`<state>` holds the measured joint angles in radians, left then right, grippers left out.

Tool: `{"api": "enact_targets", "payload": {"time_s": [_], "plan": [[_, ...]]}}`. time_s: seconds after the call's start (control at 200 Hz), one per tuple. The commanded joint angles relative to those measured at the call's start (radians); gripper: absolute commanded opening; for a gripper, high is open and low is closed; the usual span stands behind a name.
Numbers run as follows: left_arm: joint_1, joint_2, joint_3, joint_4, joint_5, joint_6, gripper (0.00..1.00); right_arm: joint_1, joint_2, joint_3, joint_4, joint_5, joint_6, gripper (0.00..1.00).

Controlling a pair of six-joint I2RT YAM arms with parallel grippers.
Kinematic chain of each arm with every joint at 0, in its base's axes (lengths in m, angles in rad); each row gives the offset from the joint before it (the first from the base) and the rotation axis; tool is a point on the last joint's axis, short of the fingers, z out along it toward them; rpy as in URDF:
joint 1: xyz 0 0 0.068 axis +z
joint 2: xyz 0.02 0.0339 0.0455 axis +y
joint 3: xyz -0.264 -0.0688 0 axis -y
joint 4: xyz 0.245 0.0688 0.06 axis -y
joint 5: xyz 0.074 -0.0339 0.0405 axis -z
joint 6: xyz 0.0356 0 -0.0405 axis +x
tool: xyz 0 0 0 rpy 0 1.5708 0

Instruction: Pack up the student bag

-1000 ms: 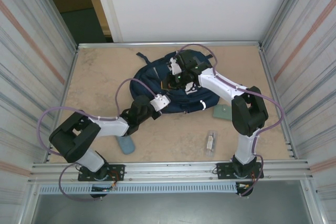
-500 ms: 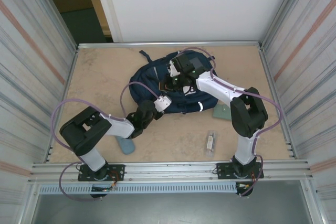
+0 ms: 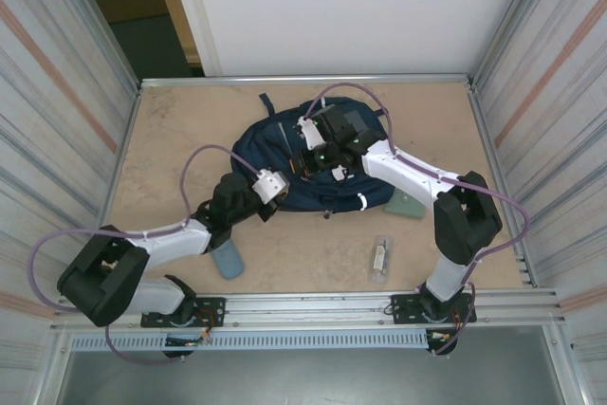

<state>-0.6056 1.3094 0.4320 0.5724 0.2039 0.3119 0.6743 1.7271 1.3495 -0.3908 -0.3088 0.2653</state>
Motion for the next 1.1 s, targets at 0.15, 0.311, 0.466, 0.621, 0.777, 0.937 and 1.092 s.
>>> {"api": "enact_targets", "payload": {"time_s": [0.15, 0.311, 0.466, 0.621, 0.777, 0.937, 1.092], "plan": [[0.114, -0.056, 0.06, -0.18, 0.06, -0.105, 0.0, -0.028, -0.038, -0.049, -0.142, 0.213, -0.345, 0.0], [0.259, -0.115, 0.02, -0.12, 0.038, -0.275, 0.0, -0.038, -0.036, -0.012, -0.192, 0.275, -0.393, 0.0], [0.278, -0.13, 0.061, -0.174, 0.153, -0.203, 0.0, -0.034, -0.03, 0.025, -0.247, 0.223, -0.383, 0.0], [0.266, -0.118, 0.07, -0.15, 0.286, -0.219, 0.08, -0.068, -0.006, 0.068, -0.279, 0.15, -0.295, 0.0], [0.115, -0.079, 0.094, -0.138, 0.152, -0.353, 0.47, -0.105, -0.005, 0.073, -0.233, -0.008, -0.196, 0.0], [-0.091, -0.004, 0.151, -0.158, -0.049, -0.433, 0.47, -0.111, 0.025, 0.163, -0.323, -0.105, -0.101, 0.0], [-0.214, 0.093, 0.17, -0.068, -0.296, -0.455, 0.44, -0.112, 0.037, 0.205, -0.359, -0.203, -0.012, 0.0]]}}
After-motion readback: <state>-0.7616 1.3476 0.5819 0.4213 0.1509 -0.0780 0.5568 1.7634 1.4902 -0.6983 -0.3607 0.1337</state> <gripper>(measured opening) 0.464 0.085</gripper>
